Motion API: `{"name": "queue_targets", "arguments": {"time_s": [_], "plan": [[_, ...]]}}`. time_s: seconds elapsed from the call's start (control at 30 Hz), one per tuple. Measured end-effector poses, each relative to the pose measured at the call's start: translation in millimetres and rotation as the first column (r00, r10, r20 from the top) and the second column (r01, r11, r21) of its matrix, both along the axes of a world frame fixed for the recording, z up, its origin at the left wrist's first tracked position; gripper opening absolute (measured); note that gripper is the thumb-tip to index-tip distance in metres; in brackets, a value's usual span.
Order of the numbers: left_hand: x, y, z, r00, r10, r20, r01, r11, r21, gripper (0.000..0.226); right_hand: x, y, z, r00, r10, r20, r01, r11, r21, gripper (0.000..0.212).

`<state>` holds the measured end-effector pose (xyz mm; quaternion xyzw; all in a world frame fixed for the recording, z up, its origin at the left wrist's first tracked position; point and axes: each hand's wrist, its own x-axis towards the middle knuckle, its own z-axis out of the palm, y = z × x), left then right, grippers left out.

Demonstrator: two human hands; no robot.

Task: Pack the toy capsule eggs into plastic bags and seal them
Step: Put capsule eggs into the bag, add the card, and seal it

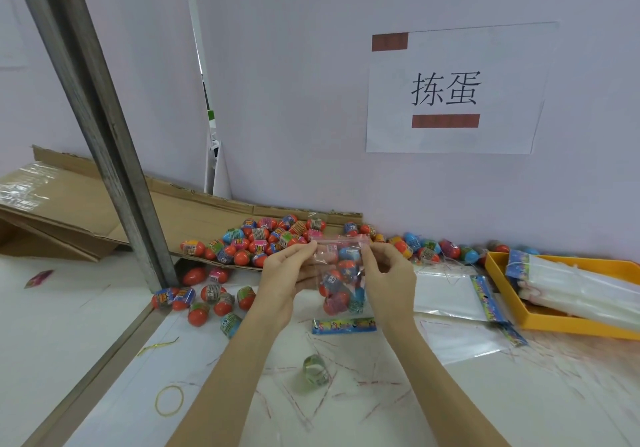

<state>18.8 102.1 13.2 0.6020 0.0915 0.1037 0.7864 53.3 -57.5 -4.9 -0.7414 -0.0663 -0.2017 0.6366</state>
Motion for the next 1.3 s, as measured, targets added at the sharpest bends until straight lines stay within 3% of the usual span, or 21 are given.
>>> {"name": "queue_targets", "arguments": {"time_s": [0.1,0.17,0.33,0.43,0.57,0.77,0.87,1.03,1.3], "plan": [[-1.2,-0.4,-0.4,0.999,0.017,0.042,-0.021,0.995,0.095,0.018,-5.4,0.9,3.2,0.975,-0.076,0.211,0.112,0.980,-0.167,0.017],[-3.8,-3.4,1.0,0.994,0.015,0.109,-0.033,0.986,0.164,0.015,-9.3,3.4,6.3,0.921,-0.013,0.388,0.143,0.941,-0.307,0.014],[-6.3,-11.6,2.2,0.953,-0.020,0.303,-0.124,0.885,0.449,0.013,-17.0,10.5,10.6,0.834,0.084,0.546,0.186,0.888,-0.420,0.018],[-6.8,-12.6,2.8,0.939,-0.060,0.338,-0.136,0.840,0.525,0.018,-14.3,4.3,9.9,0.819,0.083,0.568,0.212,0.876,-0.433,0.020],[-7.6,-10.0,1.2,0.903,-0.107,0.416,-0.235,0.688,0.687,0.015,-8.7,-3.4,9.1,0.782,0.098,0.615,0.231,0.872,-0.433,0.016],[-9.0,-8.9,3.0,0.843,-0.129,0.523,-0.387,0.530,0.754,0.015,-9.0,0.8,11.9,0.800,0.104,0.592,0.195,0.887,-0.419,0.010],[-9.2,-9.4,3.9,0.829,-0.135,0.543,-0.410,0.513,0.754,0.016,-8.2,-2.7,13.8,0.850,0.094,0.518,0.132,0.914,-0.384,0.009],[-9.3,-7.2,4.5,0.842,-0.157,0.517,-0.374,0.520,0.768,0.016,-8.8,-7.4,13.2,0.841,0.197,0.504,0.035,0.910,-0.413,0.014],[-11.0,-5.2,4.9,0.816,-0.193,0.545,-0.441,0.402,0.802,0.022,-9.9,-6.4,14.8,0.812,0.183,0.555,0.112,0.883,-0.455,0.015]]}}
